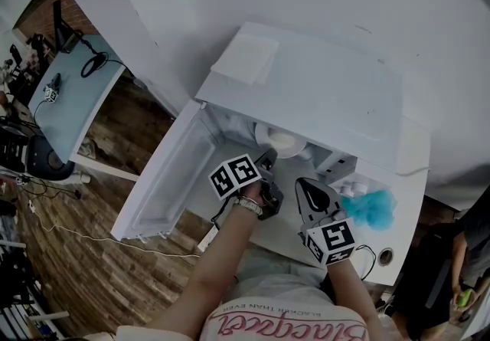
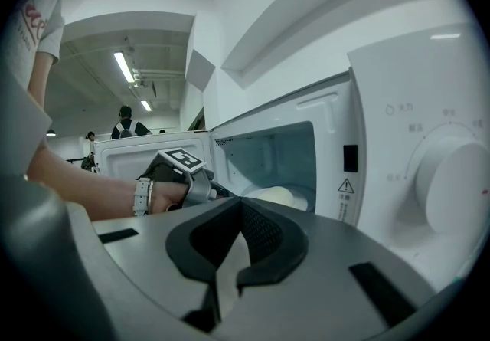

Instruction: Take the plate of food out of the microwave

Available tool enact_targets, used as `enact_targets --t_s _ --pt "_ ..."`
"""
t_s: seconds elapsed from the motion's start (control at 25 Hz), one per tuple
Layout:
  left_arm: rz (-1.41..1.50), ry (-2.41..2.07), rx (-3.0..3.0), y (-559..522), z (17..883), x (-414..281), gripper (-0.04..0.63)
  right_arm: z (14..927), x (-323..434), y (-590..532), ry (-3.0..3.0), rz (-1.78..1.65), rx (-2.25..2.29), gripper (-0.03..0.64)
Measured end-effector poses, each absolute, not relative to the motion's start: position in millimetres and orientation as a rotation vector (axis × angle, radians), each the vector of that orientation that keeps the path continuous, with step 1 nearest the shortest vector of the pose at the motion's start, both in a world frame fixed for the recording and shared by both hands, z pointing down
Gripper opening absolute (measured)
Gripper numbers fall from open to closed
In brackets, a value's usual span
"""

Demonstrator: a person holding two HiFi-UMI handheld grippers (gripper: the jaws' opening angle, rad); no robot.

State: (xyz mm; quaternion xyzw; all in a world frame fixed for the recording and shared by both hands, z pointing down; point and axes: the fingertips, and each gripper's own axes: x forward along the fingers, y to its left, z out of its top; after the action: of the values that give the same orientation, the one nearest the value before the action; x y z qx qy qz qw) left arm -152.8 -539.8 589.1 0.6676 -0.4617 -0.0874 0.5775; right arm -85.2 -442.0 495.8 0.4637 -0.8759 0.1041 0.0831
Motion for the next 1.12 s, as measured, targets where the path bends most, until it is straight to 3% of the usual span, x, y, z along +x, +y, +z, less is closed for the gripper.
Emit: enact_targets --t_s 0.68,1.12 --pt "-0.572 -0.915 1.476 -532.8 580.4 -159.1 0.009 494.3 -83.3 -427.9 -2.610 0.282 1.390 0.011" --pt "-0.608 -0.905 1.501 -521.9 575.8 -163.1 0.009 491.5 -84.7 -418.9 -2.605 0.272 1.420 0.011"
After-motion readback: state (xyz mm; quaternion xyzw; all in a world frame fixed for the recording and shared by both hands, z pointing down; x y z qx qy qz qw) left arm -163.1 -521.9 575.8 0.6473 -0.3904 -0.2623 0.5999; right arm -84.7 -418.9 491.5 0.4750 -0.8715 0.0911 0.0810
